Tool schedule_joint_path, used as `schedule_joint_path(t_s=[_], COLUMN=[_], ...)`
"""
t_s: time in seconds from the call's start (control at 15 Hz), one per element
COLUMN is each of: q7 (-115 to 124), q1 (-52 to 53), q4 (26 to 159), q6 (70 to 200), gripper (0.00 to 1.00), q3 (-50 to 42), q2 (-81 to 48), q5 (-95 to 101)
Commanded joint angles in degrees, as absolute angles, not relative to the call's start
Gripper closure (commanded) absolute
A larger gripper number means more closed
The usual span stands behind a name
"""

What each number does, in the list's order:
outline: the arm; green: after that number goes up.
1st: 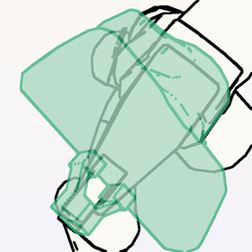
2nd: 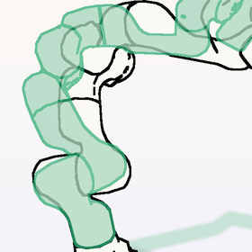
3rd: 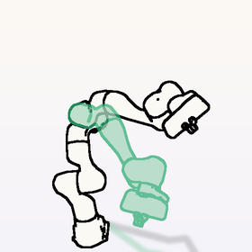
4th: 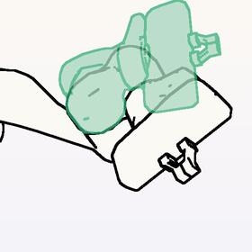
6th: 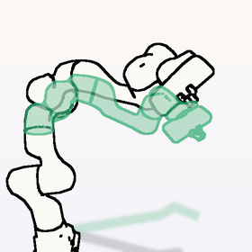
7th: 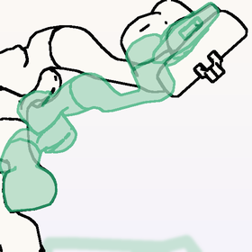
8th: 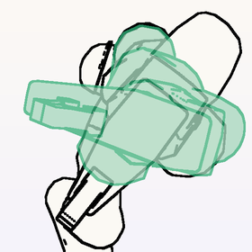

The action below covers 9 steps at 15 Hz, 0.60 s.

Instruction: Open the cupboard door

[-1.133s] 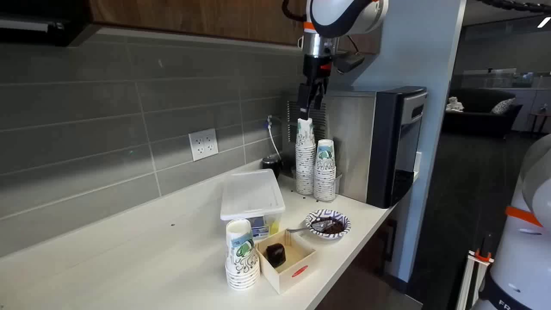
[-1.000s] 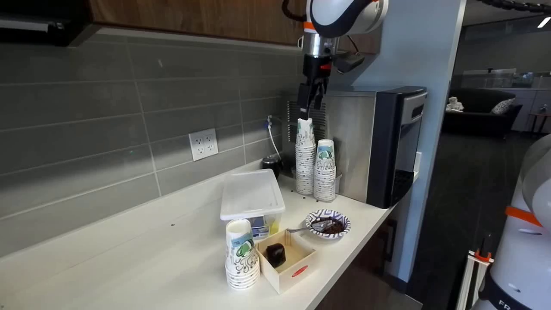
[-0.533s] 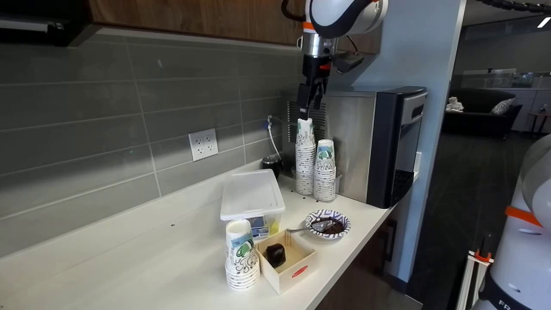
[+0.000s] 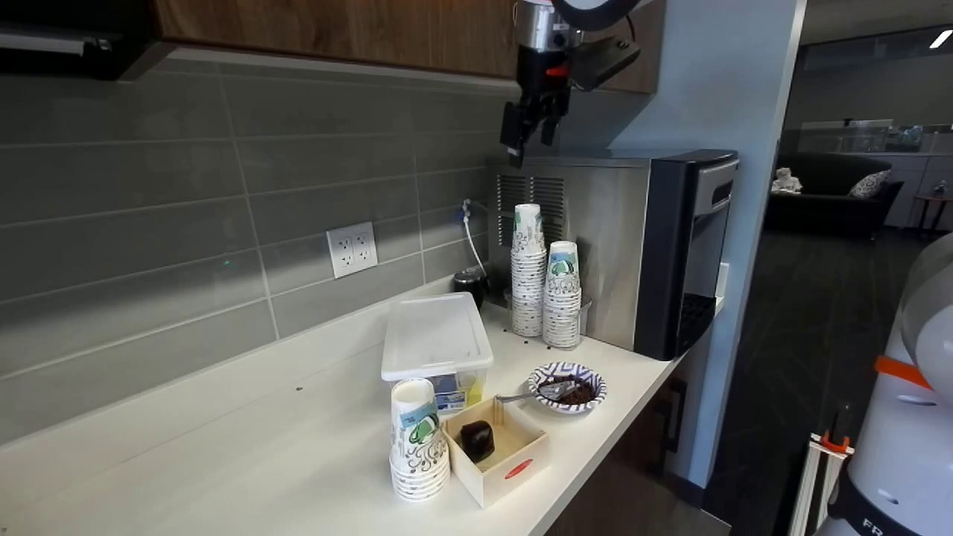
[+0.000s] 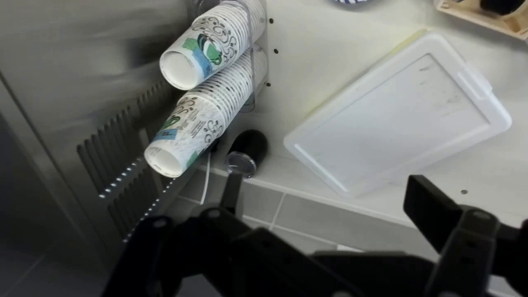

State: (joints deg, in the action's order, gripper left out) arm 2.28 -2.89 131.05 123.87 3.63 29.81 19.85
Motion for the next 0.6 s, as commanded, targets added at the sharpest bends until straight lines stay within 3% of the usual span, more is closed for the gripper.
schedule_joint_path(t_s=[0.0,0.53], q7=[10.6,19.54], q1=[-6.1,-12.3], q4=[132.86,126.09], q6=[124.83,128.83], gripper=[0.0,0.0], q3=[6.42,11.6], q2=[36.25,40.05], q5=[25.08,39.67])
